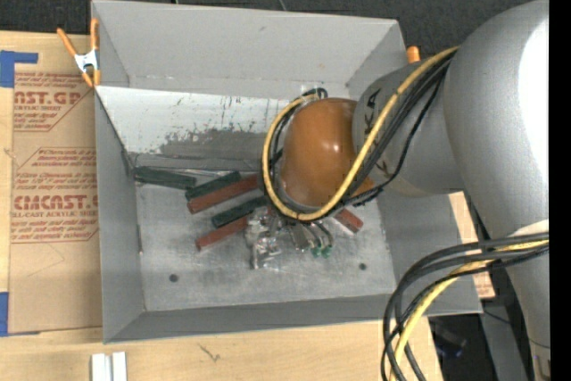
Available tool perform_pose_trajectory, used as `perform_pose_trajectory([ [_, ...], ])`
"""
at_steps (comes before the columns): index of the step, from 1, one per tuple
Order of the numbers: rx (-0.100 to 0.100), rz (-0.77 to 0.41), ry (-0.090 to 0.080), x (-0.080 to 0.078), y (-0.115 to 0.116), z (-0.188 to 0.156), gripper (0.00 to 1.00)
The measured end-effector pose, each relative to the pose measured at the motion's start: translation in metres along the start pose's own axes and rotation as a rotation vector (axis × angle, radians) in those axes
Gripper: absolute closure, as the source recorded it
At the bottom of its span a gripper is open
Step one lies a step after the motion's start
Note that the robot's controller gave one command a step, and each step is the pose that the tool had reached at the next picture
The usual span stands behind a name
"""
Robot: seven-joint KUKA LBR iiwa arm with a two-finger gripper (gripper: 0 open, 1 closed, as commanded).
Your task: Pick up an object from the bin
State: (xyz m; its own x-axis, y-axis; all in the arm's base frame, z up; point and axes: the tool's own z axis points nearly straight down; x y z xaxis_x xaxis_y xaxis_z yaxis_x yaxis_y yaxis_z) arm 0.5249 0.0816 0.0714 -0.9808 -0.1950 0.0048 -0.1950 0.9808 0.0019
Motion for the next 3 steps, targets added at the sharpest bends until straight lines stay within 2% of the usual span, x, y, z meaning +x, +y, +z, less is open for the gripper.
perform_pose_trajectory([
  [2, 0.0, -0.004, 0.0, -0.001, 0.0, -0.001, 1.0],
  [3, 0.002, -0.292, -0.006, 0.014, -0.037, -0.046, 0.0],
])
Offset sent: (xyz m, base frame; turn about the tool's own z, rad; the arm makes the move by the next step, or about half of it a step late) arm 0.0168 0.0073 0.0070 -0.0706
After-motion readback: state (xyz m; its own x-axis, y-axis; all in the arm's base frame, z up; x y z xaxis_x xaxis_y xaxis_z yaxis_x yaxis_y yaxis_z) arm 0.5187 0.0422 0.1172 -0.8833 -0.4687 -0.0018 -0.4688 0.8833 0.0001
